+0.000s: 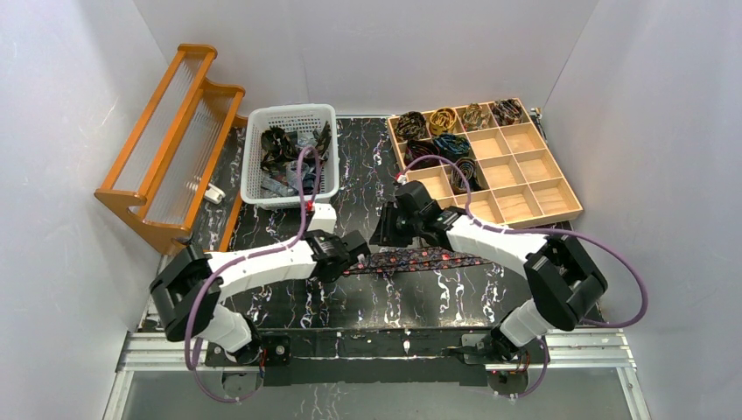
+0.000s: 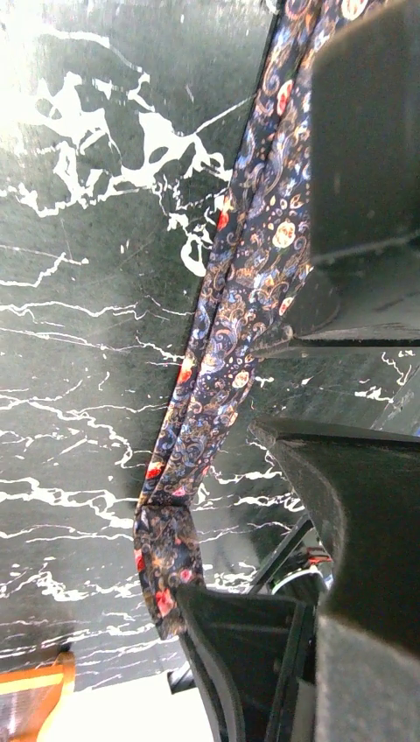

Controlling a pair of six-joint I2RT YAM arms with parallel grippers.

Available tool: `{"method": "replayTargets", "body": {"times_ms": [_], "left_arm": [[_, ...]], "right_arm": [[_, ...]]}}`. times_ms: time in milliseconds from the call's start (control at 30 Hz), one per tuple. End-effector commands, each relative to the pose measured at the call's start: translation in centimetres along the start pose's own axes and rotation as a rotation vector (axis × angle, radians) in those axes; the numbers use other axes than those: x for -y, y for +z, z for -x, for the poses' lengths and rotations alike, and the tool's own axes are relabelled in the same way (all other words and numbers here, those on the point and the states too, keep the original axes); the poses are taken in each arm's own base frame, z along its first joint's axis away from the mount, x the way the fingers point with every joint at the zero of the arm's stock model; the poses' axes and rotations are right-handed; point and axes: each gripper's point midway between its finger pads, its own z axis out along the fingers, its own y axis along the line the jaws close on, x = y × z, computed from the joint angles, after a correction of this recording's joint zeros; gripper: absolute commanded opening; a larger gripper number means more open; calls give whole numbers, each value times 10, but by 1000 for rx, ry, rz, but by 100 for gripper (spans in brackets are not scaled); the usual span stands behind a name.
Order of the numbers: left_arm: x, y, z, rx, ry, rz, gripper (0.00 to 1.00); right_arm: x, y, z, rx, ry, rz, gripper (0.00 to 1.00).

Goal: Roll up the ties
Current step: Roll the tie at the center of the board.

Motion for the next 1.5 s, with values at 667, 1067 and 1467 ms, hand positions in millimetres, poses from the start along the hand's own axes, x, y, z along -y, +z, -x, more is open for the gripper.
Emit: {"method": "replayTargets", "body": {"times_ms": [667, 1067, 1467], "left_arm": [[109, -6, -2, -42, -30, -241, 43], [81, -48, 43, 40, -322, -515, 68], [-16, -11, -11, -45, -532, -378, 75]], "right_arm": [[20, -34, 11, 99, 56, 3, 49], [-10, -38, 20, 96, -78, 161, 70], [-75, 0, 32, 48, -360, 364, 50]]}}
